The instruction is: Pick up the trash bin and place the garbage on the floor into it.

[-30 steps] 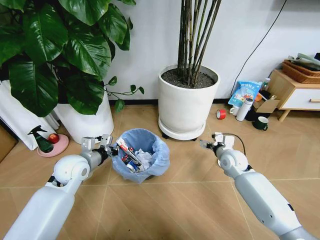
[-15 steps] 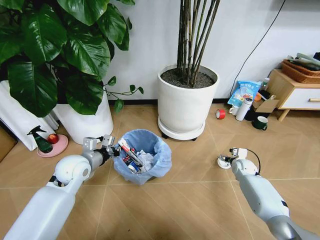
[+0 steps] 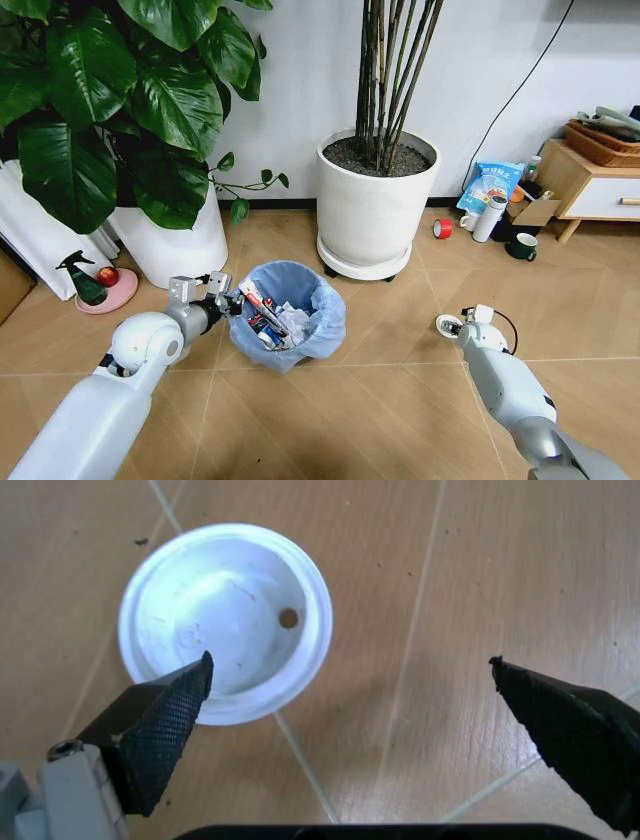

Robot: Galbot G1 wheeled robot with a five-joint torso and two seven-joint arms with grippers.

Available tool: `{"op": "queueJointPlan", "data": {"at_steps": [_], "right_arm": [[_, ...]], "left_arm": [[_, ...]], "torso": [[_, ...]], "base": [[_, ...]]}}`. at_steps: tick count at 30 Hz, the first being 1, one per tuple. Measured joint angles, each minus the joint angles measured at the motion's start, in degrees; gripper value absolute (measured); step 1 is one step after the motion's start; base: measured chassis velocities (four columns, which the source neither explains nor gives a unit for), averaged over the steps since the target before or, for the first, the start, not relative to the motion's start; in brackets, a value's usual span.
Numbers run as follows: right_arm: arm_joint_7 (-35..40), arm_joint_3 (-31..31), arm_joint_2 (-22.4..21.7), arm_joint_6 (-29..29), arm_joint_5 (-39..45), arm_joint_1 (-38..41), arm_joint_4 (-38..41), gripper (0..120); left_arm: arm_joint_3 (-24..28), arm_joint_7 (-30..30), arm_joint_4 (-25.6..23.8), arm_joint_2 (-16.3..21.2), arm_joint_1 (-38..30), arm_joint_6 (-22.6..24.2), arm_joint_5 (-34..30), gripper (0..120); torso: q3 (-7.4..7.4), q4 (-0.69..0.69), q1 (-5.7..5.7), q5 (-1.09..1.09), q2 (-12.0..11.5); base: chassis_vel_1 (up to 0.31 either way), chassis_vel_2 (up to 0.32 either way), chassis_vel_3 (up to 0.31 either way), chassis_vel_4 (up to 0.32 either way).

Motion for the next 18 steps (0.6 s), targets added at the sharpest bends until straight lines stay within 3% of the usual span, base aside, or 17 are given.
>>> {"op": "queueJointPlan", "data": {"at_steps": [18], "right_arm": [[0.8,1.2,1.6,0.6,0.0,2.3,-4.9,100]], "left_arm": [[0.1,0.3,0.5,0.3,-0.5,0.0,-0.1,0]], "torso": [[0.00,0.00,0.00,0.01,0.0]], "base": [[0.000,0.000,0.000,0.000]]}}
